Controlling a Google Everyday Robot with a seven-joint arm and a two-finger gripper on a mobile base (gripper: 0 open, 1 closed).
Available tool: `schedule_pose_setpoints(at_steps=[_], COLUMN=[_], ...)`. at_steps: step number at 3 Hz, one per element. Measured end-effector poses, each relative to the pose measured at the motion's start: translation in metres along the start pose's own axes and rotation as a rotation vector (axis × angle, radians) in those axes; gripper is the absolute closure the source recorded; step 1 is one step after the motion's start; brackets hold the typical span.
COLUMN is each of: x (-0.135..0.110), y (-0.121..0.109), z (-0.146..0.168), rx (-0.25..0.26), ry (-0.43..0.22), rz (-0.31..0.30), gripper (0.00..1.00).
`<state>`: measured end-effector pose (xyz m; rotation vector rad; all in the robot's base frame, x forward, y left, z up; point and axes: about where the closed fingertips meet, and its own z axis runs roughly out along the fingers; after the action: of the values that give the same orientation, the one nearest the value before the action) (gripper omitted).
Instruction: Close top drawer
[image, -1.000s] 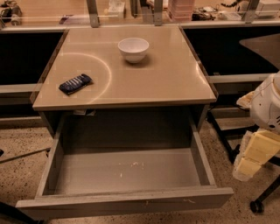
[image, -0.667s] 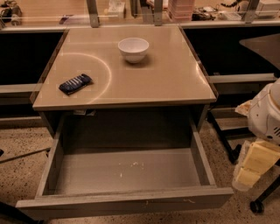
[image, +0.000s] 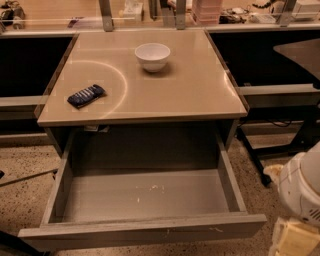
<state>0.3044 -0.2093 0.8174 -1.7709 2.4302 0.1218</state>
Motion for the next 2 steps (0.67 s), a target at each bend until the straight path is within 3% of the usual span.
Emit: schedule_pose_setpoints(at_steps=[2], x=[0.0056], y=[0.009], z=[0.012], rx=[-0.03], ry=[0.015], rz=[0.002], gripper=[0.0])
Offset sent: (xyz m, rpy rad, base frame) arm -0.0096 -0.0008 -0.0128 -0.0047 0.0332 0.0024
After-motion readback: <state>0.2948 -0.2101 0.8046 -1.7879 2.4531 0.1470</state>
